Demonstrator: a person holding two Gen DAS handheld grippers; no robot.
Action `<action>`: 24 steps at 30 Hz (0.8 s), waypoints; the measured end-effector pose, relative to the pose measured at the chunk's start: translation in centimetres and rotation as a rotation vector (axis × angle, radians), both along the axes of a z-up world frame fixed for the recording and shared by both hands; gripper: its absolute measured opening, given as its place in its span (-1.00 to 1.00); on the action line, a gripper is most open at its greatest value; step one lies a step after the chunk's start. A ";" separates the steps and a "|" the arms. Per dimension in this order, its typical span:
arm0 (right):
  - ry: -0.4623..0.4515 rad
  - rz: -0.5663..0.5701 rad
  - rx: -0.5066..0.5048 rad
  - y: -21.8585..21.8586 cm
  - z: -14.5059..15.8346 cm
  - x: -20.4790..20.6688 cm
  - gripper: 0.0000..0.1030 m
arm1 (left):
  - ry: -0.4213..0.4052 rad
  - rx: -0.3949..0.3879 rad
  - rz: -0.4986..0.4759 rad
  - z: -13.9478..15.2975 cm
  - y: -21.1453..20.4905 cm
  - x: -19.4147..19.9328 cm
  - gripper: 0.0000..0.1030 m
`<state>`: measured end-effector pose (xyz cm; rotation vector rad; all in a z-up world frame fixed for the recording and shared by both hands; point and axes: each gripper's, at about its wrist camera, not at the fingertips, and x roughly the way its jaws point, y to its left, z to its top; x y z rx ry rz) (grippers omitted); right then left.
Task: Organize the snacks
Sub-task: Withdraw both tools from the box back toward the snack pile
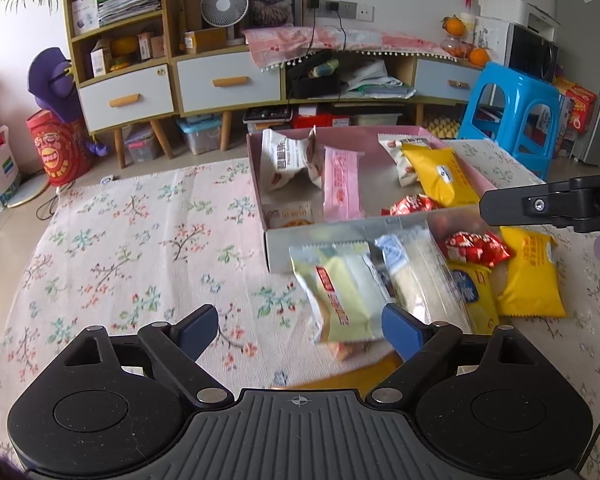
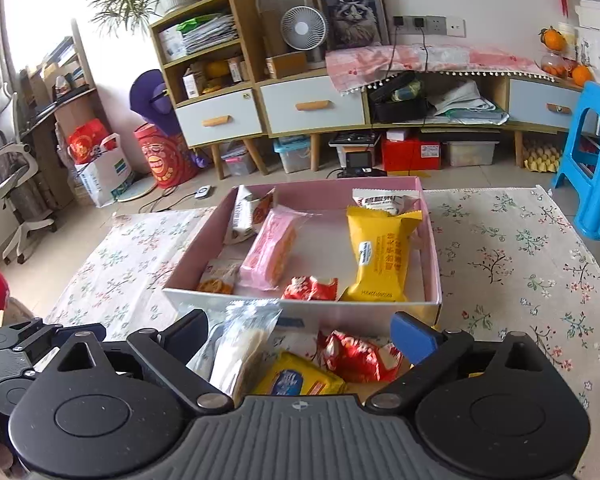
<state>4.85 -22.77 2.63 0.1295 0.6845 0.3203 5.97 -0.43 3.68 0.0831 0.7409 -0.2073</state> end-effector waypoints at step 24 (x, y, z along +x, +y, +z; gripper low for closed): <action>-0.044 -0.001 -0.047 -2.0 -3.1 -5.4 0.84 | -0.015 -0.010 -0.115 -3.1 1.7 -5.0 0.87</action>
